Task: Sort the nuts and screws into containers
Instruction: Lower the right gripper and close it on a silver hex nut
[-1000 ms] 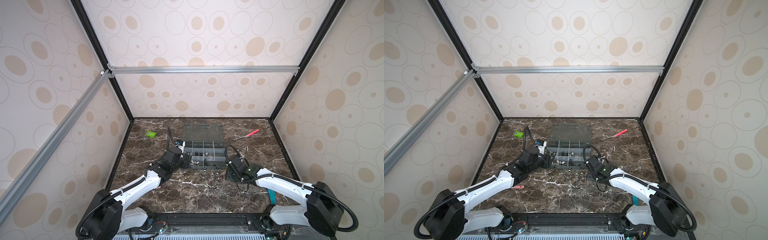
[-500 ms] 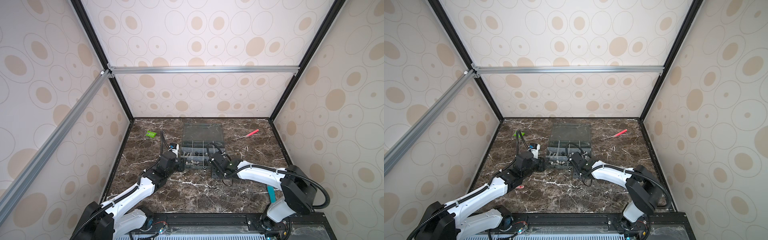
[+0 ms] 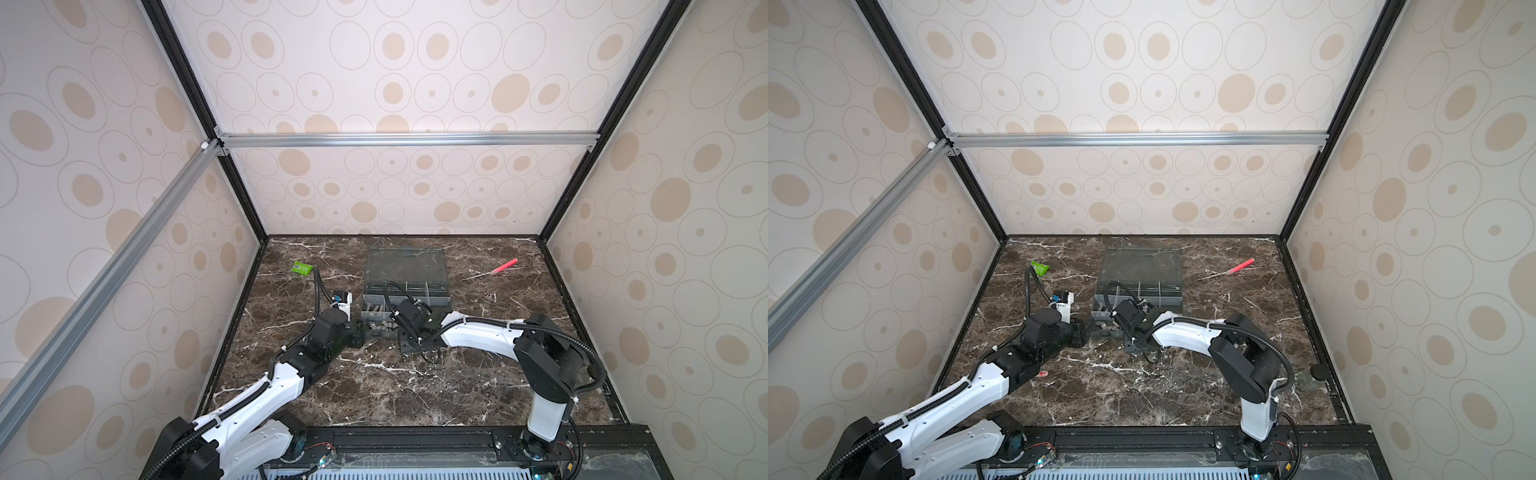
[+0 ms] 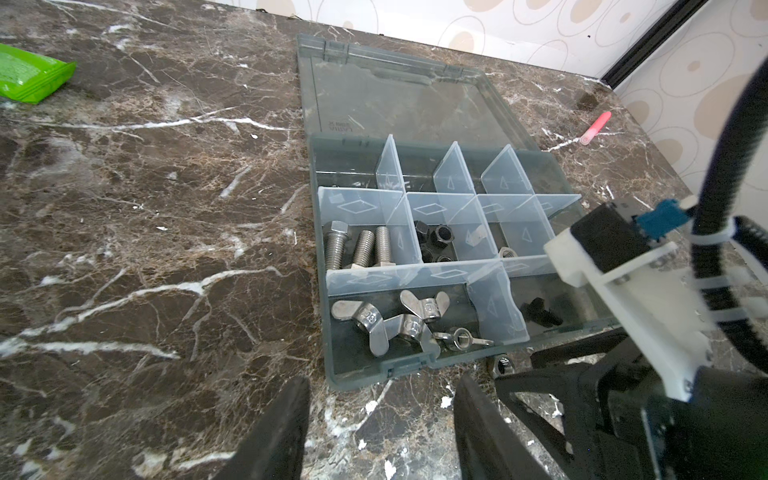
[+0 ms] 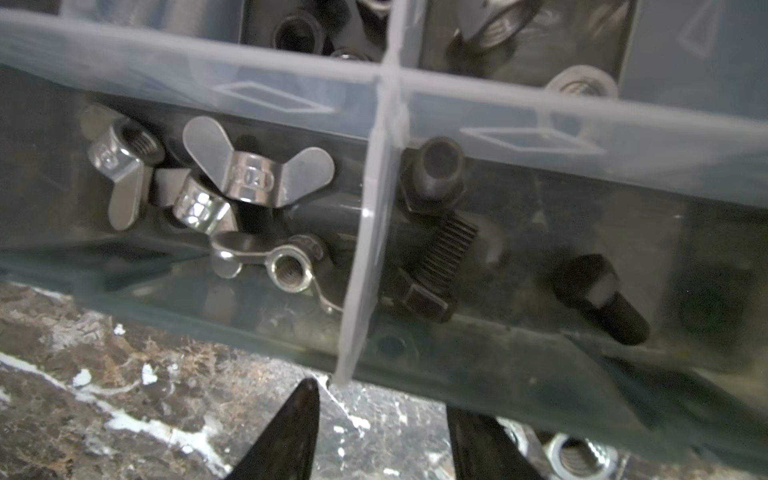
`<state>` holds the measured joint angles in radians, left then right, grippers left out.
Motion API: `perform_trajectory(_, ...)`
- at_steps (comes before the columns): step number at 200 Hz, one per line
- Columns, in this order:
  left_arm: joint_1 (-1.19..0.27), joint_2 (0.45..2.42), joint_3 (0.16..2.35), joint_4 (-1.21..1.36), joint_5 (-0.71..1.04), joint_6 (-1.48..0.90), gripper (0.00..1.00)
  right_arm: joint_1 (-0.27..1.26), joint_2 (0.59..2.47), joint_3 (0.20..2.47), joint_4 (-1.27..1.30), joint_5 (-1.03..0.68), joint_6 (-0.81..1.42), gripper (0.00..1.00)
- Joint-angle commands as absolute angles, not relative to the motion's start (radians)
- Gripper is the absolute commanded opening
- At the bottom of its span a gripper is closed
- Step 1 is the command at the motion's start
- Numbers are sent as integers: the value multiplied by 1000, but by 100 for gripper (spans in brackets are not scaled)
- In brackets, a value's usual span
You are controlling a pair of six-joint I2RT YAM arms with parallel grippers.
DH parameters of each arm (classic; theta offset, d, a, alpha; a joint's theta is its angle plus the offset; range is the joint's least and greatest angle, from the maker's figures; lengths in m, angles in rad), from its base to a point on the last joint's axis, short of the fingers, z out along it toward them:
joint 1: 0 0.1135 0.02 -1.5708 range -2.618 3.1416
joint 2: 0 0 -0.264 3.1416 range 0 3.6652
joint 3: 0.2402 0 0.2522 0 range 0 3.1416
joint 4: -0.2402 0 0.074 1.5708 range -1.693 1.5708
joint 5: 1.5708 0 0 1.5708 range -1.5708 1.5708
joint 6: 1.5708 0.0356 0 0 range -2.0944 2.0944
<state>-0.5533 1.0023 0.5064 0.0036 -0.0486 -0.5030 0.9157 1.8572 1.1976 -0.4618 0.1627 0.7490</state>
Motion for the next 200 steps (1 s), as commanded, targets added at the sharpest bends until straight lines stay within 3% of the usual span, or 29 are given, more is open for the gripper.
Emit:
perform_trajectory(1,-541,983,500,-16,-59,-522,56,926,1886,1199,-460,195,712,51)
perform_trajectory(107,-541,971,490,-11,-57,-535,56,955,1941,1162,-384,255,686,46)
perform_trajectory(200,-540,971,489,-10,-54,-540,56,962,1971,1163,-381,269,680,30)
